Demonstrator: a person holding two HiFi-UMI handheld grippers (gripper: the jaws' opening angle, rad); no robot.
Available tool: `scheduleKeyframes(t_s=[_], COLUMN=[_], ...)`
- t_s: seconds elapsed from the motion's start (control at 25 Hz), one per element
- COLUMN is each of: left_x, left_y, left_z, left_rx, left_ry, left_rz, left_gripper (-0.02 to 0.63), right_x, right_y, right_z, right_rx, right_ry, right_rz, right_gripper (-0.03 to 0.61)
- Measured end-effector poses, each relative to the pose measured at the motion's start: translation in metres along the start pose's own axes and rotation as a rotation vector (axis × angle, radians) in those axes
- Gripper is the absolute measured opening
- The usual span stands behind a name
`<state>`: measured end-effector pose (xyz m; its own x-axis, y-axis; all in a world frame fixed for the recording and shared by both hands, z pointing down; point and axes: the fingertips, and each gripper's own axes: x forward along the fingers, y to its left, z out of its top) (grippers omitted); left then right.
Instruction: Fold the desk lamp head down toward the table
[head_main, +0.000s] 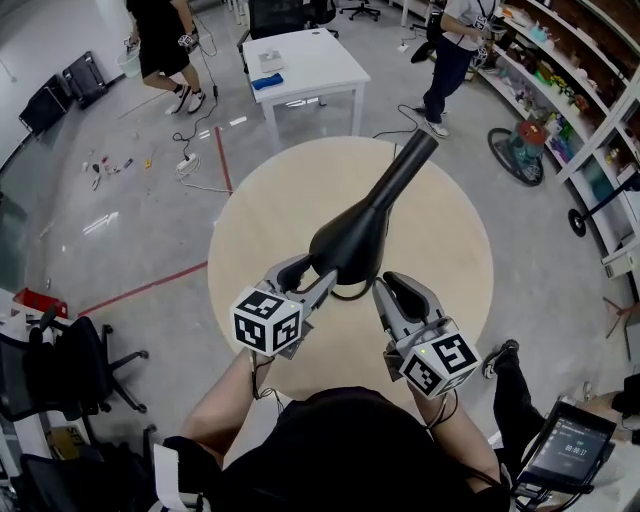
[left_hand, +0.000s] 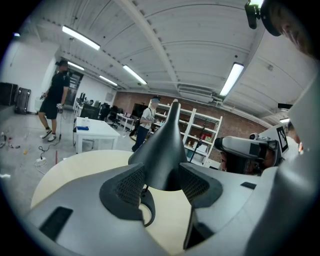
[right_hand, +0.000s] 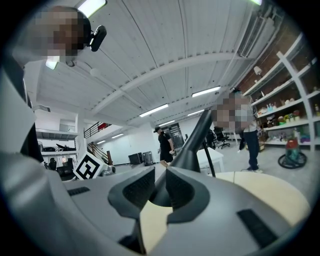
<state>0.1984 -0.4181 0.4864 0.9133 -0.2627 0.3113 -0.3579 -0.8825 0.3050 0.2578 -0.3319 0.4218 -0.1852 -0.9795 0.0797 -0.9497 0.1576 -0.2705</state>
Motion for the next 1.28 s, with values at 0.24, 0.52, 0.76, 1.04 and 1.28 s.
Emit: scheduleKeyframes(t_s=[0.24, 0.52, 0.76, 1.04, 1.28], left_x=[0.004, 0.011, 0.015, 0.018, 0.021], left_y=[-0.001, 0.002, 0.004, 0.005, 0.007], left_z=[-0.003, -0.007, -0.01, -0.013, -0.016], left_rx=[-0.008, -0.015, -0.02, -0.023, -0.026], left_ry=[0.018, 0.034, 0.046, 0.055, 0.068], left_rz=[-0.001, -0.001, -0.002, 0.003, 0.005], left_gripper=[0.218, 0.218, 0.218, 0.218, 0.218], right_x=[0.001, 0.004, 0.006, 0.005, 0.003], right_y=[-0.004, -0.009, -0.014, -0.016, -0.019], right_z=[-0.003, -0.008, -0.012, -0.016, -0.019], right_rx=[0.015, 0.034, 0.044, 0.053, 0.063], right_ry=[0.01, 0.021, 0.028, 0.034, 0.038], right_rz=[-0.003, -0.007, -0.012, -0.016, -0.03], right_gripper=[0.067, 0.067, 0.067, 0.067, 0.067])
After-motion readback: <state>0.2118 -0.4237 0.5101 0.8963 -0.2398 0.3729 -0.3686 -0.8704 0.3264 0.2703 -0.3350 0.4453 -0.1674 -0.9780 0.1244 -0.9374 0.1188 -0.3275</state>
